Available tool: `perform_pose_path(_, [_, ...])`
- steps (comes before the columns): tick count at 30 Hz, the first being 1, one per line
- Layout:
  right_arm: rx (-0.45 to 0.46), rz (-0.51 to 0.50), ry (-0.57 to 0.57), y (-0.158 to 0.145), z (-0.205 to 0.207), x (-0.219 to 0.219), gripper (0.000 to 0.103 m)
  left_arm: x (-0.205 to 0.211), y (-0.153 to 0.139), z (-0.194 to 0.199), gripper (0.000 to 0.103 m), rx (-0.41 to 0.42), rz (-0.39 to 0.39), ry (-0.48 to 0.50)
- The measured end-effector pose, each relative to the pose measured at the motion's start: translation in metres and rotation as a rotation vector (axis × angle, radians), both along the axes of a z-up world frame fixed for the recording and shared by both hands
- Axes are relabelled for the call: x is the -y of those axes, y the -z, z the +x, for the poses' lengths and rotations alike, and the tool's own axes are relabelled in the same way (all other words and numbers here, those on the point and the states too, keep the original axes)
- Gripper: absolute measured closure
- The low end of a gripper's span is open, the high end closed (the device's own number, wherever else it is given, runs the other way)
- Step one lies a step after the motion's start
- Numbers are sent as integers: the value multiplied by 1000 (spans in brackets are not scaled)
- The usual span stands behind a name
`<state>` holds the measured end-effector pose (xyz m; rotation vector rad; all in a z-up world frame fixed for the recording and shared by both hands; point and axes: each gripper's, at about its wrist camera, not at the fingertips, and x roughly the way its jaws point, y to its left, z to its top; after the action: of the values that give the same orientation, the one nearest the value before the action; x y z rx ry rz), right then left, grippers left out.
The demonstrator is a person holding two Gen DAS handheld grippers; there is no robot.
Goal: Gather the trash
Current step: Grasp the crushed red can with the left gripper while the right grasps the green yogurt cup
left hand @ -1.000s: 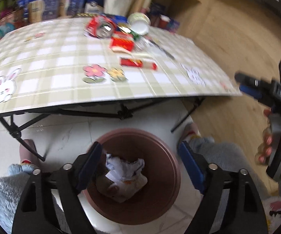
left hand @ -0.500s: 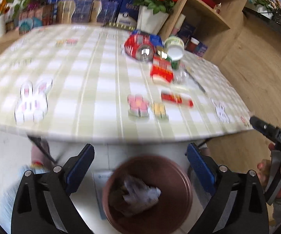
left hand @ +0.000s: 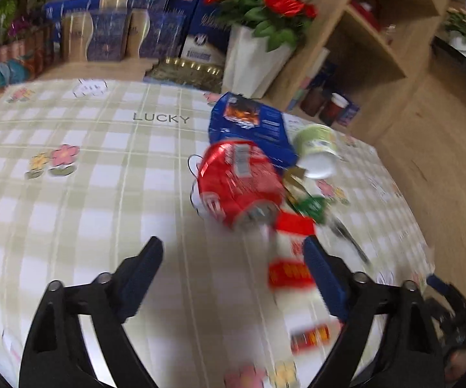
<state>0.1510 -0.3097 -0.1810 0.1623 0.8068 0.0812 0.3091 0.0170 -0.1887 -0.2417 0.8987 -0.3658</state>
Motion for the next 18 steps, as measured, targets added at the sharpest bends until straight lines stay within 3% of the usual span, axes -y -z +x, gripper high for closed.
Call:
perform_pose_path(7, [-6, -10, 15, 5, 38, 7, 6, -11, 36, 74, 30, -111, -177, -65])
perform_pose_path(11, [-13, 10, 19, 12, 54, 8, 6, -11, 55, 87, 46, -155, -288, -76])
perform_pose_path(18, [-17, 28, 5, 19, 66, 5, 6, -6, 68, 92, 50, -181, -445, -57])
